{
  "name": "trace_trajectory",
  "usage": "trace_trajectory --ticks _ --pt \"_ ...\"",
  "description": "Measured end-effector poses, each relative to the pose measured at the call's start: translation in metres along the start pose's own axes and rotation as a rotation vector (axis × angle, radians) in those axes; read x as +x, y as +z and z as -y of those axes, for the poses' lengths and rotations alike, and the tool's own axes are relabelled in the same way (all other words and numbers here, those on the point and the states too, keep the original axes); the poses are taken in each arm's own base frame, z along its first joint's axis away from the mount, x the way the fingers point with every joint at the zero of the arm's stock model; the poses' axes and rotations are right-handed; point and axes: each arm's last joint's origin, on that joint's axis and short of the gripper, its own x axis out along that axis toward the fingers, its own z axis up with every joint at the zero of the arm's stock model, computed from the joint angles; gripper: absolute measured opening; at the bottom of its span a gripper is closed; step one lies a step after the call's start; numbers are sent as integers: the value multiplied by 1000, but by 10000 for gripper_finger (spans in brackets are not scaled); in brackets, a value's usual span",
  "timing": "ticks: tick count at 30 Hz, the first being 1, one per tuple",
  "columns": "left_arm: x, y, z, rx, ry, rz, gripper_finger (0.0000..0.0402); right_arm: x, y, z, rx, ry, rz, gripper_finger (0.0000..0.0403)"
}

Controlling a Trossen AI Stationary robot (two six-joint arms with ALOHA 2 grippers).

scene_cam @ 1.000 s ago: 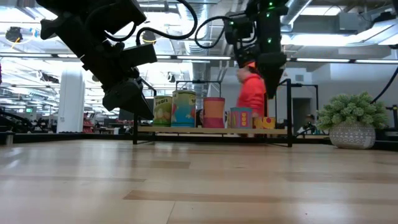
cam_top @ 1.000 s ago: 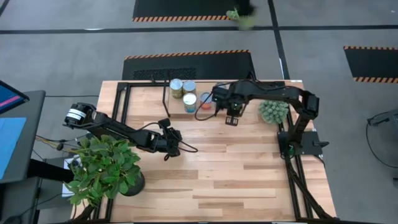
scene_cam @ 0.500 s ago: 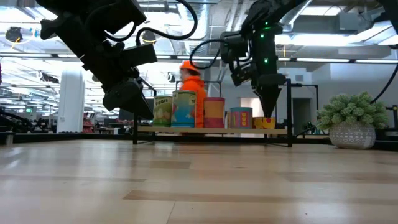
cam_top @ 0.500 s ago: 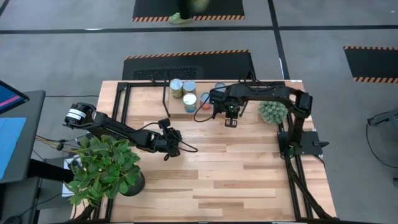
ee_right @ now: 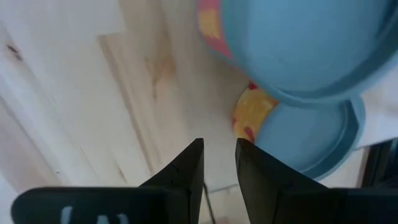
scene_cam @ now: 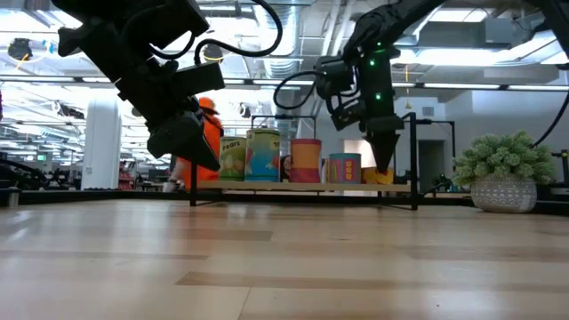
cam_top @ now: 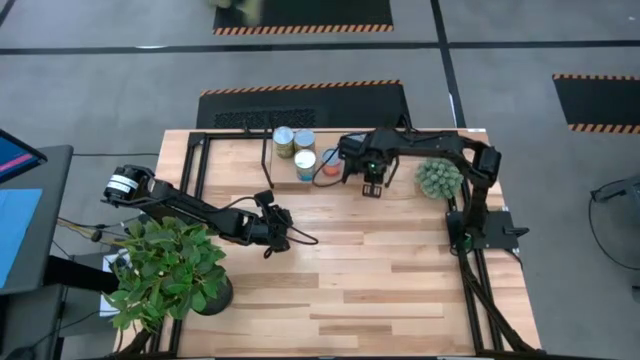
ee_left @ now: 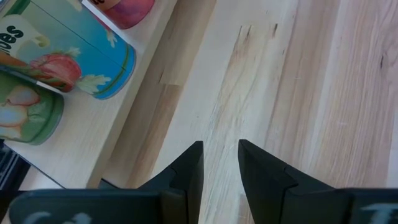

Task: Pick and place cans onto a shelf
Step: Adjust the canned oranges on the shelf

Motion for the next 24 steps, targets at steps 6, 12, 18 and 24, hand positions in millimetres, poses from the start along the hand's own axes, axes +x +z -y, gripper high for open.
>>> trace_trajectory --ticks 6,12,18,24 --pt "0 0 0 0 0 0 93 2 -4 11 30 -9 -18 116" --pt "0 0 0 -1 -1 -1 93 3 -5 13 34 -10 -29 116" --pt "0 0 0 -1 -1 -1 93 2 -4 10 27 -10 -27 116" --pt "0 0 0 -1 -2 -1 93 4 -3 16 49 -20 -1 116"
